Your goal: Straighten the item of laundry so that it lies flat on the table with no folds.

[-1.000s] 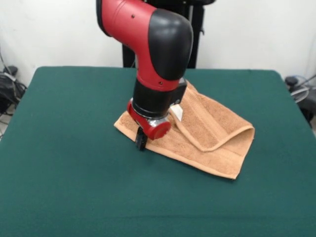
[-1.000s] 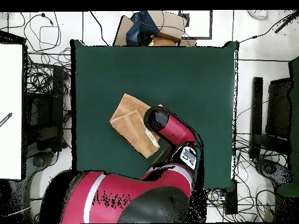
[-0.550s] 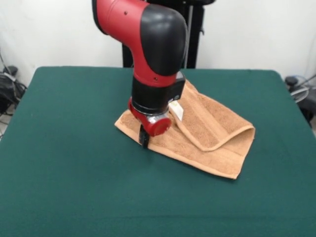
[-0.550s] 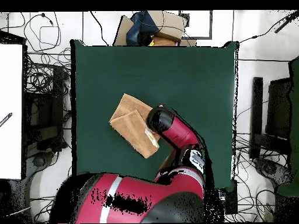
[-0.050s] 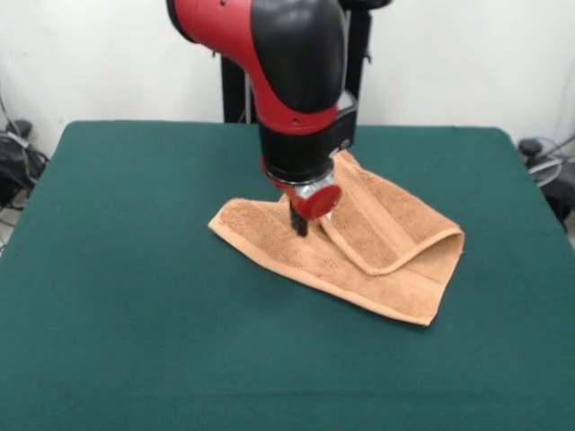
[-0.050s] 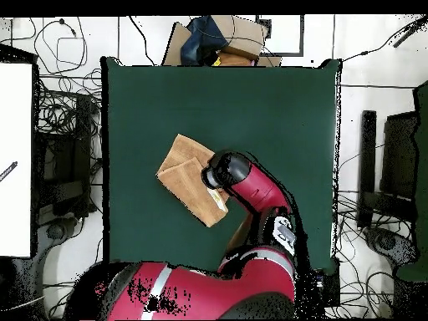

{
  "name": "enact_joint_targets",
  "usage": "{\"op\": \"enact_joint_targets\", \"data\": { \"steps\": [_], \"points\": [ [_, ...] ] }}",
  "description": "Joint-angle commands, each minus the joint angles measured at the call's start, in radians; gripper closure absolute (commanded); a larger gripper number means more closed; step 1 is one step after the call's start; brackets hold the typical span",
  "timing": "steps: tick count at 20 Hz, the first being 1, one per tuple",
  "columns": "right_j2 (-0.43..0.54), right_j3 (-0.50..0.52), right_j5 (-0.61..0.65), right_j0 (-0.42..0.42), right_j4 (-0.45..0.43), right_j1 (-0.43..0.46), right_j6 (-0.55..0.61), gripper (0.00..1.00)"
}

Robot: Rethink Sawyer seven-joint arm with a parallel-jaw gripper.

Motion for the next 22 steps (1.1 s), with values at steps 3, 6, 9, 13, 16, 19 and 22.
{"op": "enact_joint_targets", "data": {
  "steps": [3, 6, 9, 13, 16, 19, 22],
  "points": [
    [0.161, 0.028, -0.097, 0.001, 0.024, 0.073, 0.168, 1.0],
    [0.154, 0.012, -0.14, 0.014, 0.018, 0.104, 0.181, 1.0],
    [0.153, 0.003, -0.206, 0.016, 0.005, 0.14, 0.178, 1.0],
    [0.149, -0.013, -0.243, 0.03, 0.011, 0.172, 0.192, 1.0],
    [0.169, -0.015, -0.265, 0.017, 0.018, 0.181, 0.193, 1.0],
    [0.187, -0.007, -0.266, 0.008, 0.029, 0.176, 0.2, 1.0],
    [0.206, 0.005, -0.248, 0.0, 0.044, 0.158, 0.207, 1.0]
  ]
}}
